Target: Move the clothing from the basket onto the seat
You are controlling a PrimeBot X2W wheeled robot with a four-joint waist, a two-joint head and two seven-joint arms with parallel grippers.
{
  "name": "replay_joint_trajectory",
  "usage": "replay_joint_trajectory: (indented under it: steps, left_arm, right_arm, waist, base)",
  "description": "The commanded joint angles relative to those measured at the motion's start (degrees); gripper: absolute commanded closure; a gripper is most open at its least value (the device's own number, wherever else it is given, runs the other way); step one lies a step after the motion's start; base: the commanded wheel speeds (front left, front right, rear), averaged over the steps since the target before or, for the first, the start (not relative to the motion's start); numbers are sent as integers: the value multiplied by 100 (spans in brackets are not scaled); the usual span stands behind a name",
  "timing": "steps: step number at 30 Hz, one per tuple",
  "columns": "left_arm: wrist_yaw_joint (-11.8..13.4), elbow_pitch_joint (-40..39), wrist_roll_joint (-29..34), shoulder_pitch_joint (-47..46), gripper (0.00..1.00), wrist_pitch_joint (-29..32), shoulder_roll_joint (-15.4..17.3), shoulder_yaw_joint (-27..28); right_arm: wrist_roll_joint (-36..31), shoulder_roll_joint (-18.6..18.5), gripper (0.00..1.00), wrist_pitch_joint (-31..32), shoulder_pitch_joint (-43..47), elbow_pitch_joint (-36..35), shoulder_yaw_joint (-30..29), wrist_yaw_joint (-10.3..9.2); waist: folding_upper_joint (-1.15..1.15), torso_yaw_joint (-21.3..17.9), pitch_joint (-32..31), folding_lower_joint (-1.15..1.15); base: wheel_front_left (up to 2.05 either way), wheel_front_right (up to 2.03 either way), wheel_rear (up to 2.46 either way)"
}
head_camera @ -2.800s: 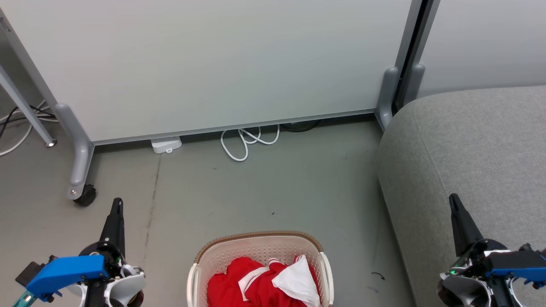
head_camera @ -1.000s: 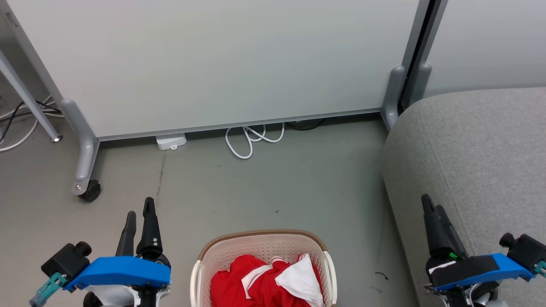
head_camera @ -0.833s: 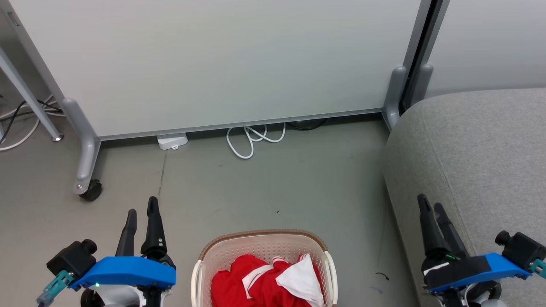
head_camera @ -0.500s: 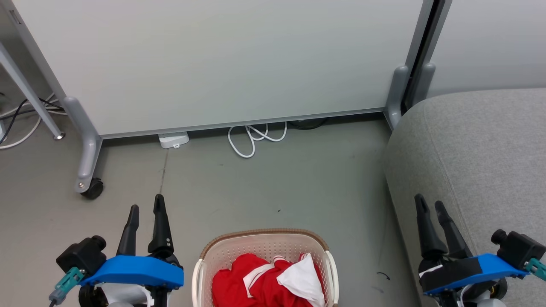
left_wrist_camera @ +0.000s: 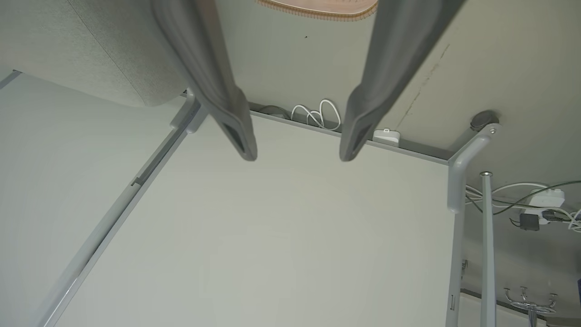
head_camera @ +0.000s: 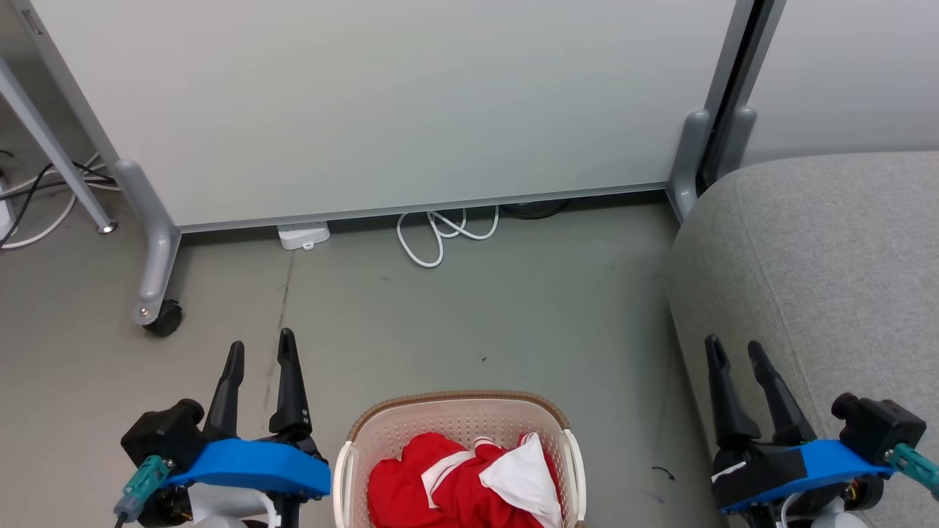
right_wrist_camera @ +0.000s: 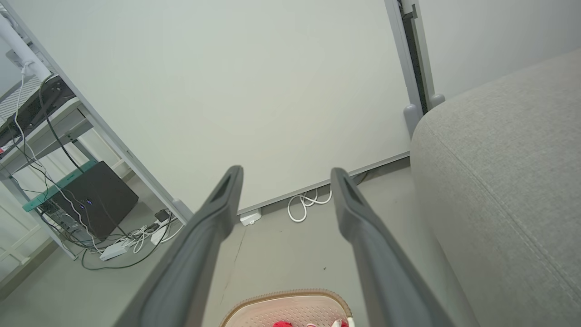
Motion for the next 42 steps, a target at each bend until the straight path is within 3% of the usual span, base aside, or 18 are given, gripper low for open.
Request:
replay_joint_trajectory:
  steps: [1, 29, 42]
  left_arm:
    - [26, -55, 200, -141, 0, -67, 30, -29]
    - [113, 8, 1601, -126, 0, -411, 32, -245]
    - [20, 135, 2059, -128, 0, -557, 22, -311]
  right_arm:
    - [-205, -44, 0, -73, -58, -37, 13, 11]
    - [-1616, -55, 0, -422, -63, -39, 112, 13]
    - [-2132, -59, 0, -560, -41, -27, 128, 15]
  waist:
    - [0, 12, 5, 0]
    - [0, 78, 48, 0]
    - [0, 117, 62, 0]
  base:
    - [0, 0, 0]
    - [0, 0, 0]
    - [0, 0, 0]
